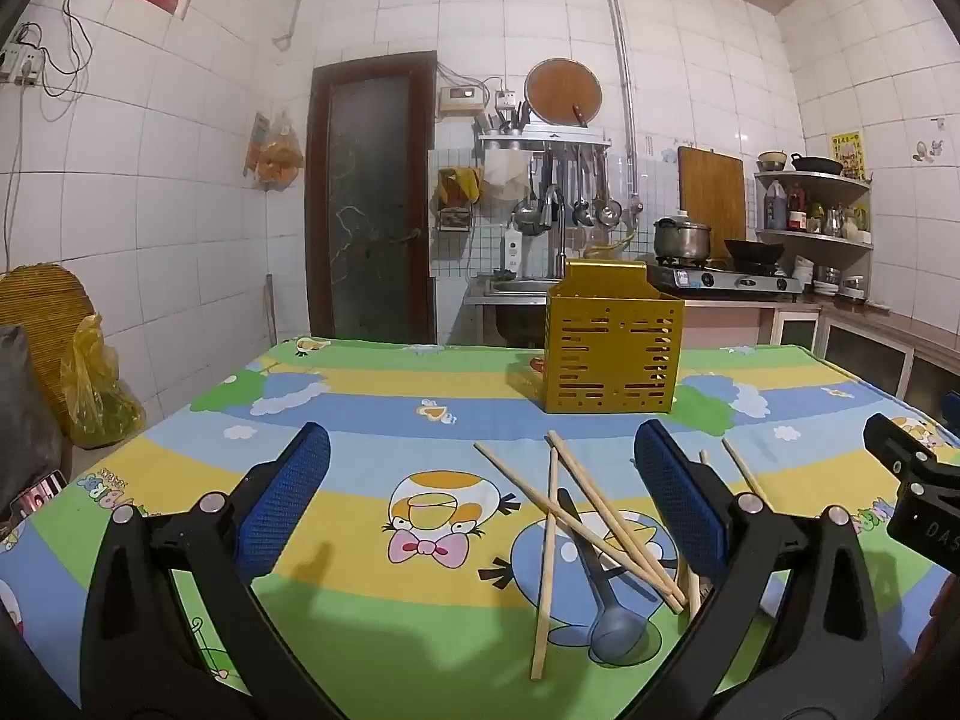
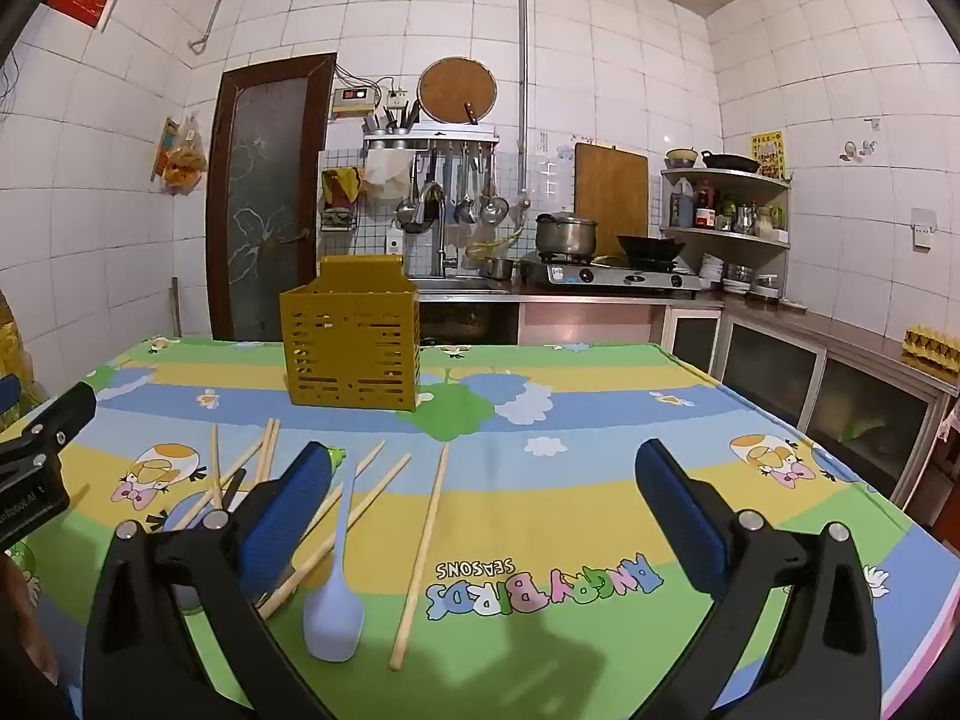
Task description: Organize utensils
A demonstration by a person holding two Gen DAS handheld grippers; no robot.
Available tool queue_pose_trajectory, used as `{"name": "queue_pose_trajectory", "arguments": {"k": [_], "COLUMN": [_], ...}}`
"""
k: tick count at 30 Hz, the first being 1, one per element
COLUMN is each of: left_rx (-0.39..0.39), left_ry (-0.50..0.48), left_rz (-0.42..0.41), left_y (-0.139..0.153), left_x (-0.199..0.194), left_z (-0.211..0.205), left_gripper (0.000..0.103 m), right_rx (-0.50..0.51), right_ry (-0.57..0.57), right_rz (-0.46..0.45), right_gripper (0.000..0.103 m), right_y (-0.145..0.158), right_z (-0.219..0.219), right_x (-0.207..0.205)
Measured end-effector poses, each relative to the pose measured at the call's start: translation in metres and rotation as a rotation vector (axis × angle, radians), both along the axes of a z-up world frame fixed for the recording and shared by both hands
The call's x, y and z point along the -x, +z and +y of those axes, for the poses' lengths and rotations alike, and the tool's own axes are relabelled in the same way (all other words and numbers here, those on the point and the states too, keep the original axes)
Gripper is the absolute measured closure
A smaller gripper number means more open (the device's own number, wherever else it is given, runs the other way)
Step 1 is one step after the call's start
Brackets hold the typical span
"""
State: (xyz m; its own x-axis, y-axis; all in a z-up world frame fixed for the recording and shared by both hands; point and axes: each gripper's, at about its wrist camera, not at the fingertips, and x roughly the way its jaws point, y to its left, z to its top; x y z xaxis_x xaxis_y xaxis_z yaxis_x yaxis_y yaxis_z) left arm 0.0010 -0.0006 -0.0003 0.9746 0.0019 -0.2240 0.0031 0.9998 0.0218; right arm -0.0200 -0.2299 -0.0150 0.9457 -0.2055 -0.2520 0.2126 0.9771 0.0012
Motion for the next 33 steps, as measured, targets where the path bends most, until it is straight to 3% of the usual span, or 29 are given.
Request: {"name": "queue_pose_trajectory", "arguments": {"k": [33], "left_rx": [0.006], "left_ry": [-0.005], "left_rz": [0.003], "left_y": [-0.001], "left_x": [0.0], "left_z": [-0.001], "left_gripper": [0.005], "right_rx": [-0.01], "right_ry": [-0.01], "right_rz": [-0.011], "right_gripper": [0.004], "right_y": [0.001], "right_z": [-0.005], "right_x": [0.003]}}
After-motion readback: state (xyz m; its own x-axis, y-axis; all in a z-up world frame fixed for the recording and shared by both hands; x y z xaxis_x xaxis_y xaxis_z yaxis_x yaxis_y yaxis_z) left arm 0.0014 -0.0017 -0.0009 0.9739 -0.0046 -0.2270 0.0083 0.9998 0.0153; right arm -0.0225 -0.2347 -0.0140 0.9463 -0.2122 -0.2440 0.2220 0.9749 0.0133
